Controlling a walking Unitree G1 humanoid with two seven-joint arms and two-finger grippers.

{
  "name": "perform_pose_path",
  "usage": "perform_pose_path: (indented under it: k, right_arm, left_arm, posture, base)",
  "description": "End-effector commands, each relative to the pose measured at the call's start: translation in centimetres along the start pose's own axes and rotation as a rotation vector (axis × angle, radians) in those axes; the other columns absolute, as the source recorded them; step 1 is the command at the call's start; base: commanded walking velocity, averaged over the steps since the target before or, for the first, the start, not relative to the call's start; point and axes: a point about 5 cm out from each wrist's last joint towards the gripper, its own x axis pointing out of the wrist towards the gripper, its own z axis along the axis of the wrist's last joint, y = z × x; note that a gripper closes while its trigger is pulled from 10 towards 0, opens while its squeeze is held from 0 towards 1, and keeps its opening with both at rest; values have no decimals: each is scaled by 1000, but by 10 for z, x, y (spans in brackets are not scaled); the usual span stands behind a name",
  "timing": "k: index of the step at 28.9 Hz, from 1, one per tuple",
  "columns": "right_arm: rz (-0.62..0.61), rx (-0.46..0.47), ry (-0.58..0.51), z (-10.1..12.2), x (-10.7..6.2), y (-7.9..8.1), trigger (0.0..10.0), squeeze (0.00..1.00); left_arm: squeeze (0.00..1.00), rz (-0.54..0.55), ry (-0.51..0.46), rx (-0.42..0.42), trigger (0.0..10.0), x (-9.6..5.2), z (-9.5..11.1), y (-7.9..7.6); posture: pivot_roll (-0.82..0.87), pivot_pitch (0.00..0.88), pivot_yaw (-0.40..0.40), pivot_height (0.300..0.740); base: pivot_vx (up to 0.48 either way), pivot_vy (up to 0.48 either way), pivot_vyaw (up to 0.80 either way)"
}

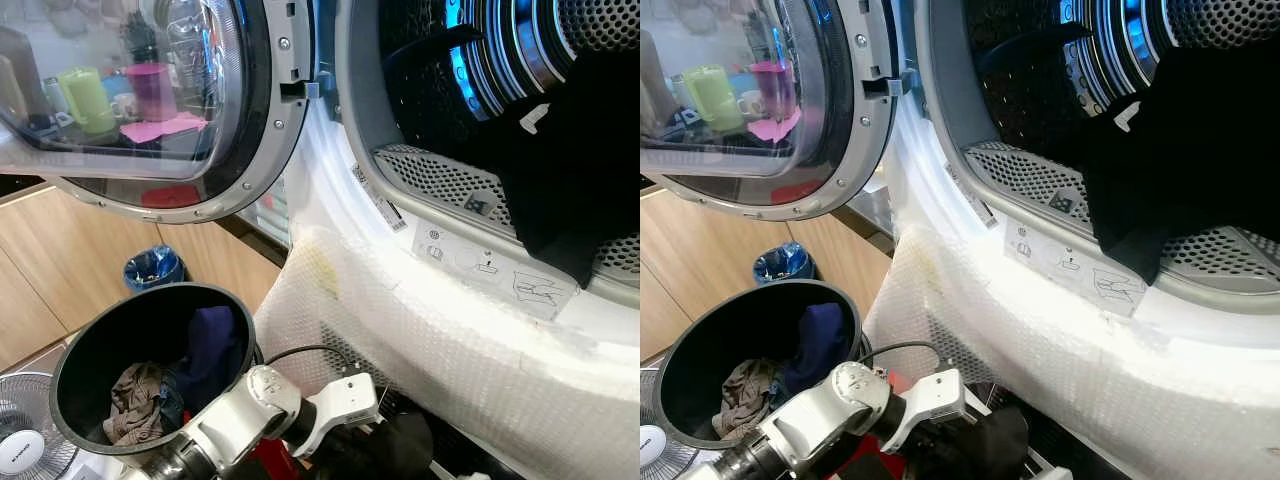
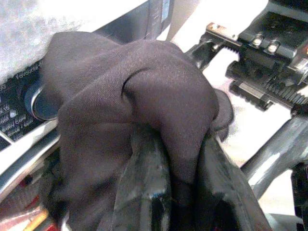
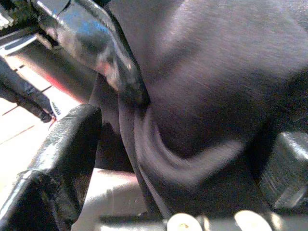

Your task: Clothes washing

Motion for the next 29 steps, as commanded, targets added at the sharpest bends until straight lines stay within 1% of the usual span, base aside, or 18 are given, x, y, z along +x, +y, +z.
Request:
perform_pose_path:
  k: [1, 4, 11, 13, 15, 16, 17, 20, 21, 22, 29]
  right_arm:
    - [19, -14, 7, 2, 5, 6, 10000, 0]
    - [9, -31, 45, -2, 10, 6, 10000, 0]
    - [7, -20, 82, -12, 15, 10, 10000, 0]
    - [-16, -14, 85, -14, 17, 7, 10000, 0]
    - [-68, -8, 83, -16, 20, 3, 10000, 0]
    - [-115, -10, 74, -15, 23, -1, 10000, 0]
    - [-115, -10, 74, -15, 23, -1, 10000, 0]
    - [-188, 12, 51, -15, 26, -8, 10000, 0]
    - [-210, 27, 35, -14, 27, -9, 10000, 0]
    - [-227, 57, -6, -11, 30, -10, 10000, 0]
    - [-288, 129, -115, -2, 36, -13, 10000, 0]
  left_arm:
    - [0, -10, -21, 38, 0, 3, 10, 2]
    - [0, -5, -39, 37, 0, 5, 16, 2]
    - [0, 27, -87, 32, 0, 6, 27, 6]
    - [0, 39, -100, 26, 0, 6, 30, 8]
    - [0, 46, -118, 17, 0, 7, 34, 9]
    - [0, 48, -129, 12, 0, 7, 37, 10]
    - [0, 48, -129, 12, 0, 7, 37, 10]
    - [0, 49, -137, 7, 0, 8, 39, 9]
    - [0, 51, -138, 5, 0, 8, 39, 10]
    - [0, 52, -137, 3, 0, 7, 39, 10]
    - [0, 52, -138, -2, 0, 7, 40, 10]
  posture:
    - [130, 61, 40, 740]
    - [131, 67, 41, 740]
    - [135, 71, 42, 740]
    - [135, 73, 42, 740]
    - [135, 73, 42, 740]
    - [133, 74, 46, 740]
    - [133, 74, 46, 740]
    - [133, 74, 46, 740]
    - [133, 74, 46, 740]
    - [132, 75, 50, 740]
    - [134, 75, 54, 740]
  base:
    - [0, 0, 0]
    - [0, 0, 0]
    - [0, 0, 0]
    - [0, 0, 0]
    - [0, 0, 0]
    - [0, 0, 0]
    - [0, 0, 0]
    - [0, 0, 0]
    - [0, 0, 0]
    - [0, 0, 0]
    - [0, 0, 0]
